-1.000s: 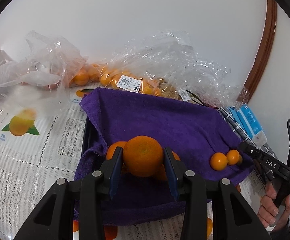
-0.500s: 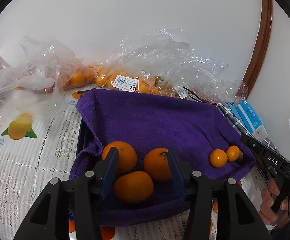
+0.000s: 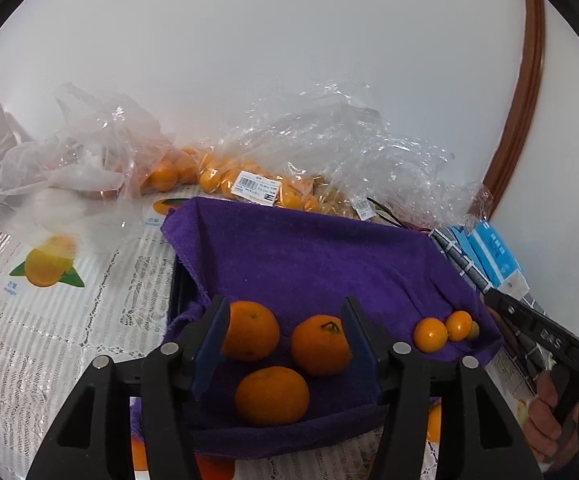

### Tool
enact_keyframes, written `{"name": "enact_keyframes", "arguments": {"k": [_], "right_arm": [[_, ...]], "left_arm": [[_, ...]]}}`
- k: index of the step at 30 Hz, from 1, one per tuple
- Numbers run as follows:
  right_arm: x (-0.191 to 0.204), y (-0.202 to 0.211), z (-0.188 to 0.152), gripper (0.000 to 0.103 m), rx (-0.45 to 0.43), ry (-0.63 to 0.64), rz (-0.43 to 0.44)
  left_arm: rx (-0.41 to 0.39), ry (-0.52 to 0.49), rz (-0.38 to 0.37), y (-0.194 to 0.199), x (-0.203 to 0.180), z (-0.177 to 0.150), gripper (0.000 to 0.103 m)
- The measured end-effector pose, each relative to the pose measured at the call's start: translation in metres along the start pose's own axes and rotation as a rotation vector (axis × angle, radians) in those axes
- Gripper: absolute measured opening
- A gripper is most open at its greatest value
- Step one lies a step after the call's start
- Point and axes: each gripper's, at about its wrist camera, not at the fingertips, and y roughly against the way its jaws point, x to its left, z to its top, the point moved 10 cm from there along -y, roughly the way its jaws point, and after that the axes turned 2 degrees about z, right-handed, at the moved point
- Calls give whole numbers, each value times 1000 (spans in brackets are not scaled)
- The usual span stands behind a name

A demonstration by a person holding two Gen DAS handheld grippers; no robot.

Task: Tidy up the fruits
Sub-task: 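Withdraw the left tool while the right tool grasps a red apple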

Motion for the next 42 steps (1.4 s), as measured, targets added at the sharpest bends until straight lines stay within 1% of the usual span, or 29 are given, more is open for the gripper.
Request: {"name": "enact_keyframes", "arguments": {"k": [2,4,8,10,16,23,24,26,29,30,33,36,38,40,42], "right_arm": [[8,9,-3,49,-1,31,3],[15,19,-8,49,3,53,2],[27,31,-30,49,53,91,7],[32,35,-44,49,85,111,5],[56,38,-81,49,164,142,69],[82,35,-112,48,228,177,128],[84,33,-115,47,234,183,129],[85,27,-122,39,266,199,113],[84,24,-123,31,263,218,74],[84,23,-122,25,257,227,56],[81,26,-123,24,254,211,71],[71,38,-119,24,224,171,76],[62,45,-118,24,216,151,64],[50,56,-120,24,202,145,45],[37,65,-121,24,190,150,22]], "left_arm": [[1,22,-6,1,3,2,60],[-4,41,-10,3,6,3,61],[-11,62,-5,4,13,5,63],[-9,69,13,4,18,5,63],[-30,102,3,10,25,10,63],[-18,125,1,8,31,10,63],[-20,126,-1,8,31,10,63],[-28,122,-3,10,30,10,63],[-26,108,-4,9,26,9,63],[-25,101,-2,9,25,9,63],[-23,81,7,10,21,7,63],[-28,65,1,16,17,5,63],[-12,65,-7,22,16,0,63],[20,67,-30,30,12,-12,63],[33,53,-56,41,5,-23,63]]}}
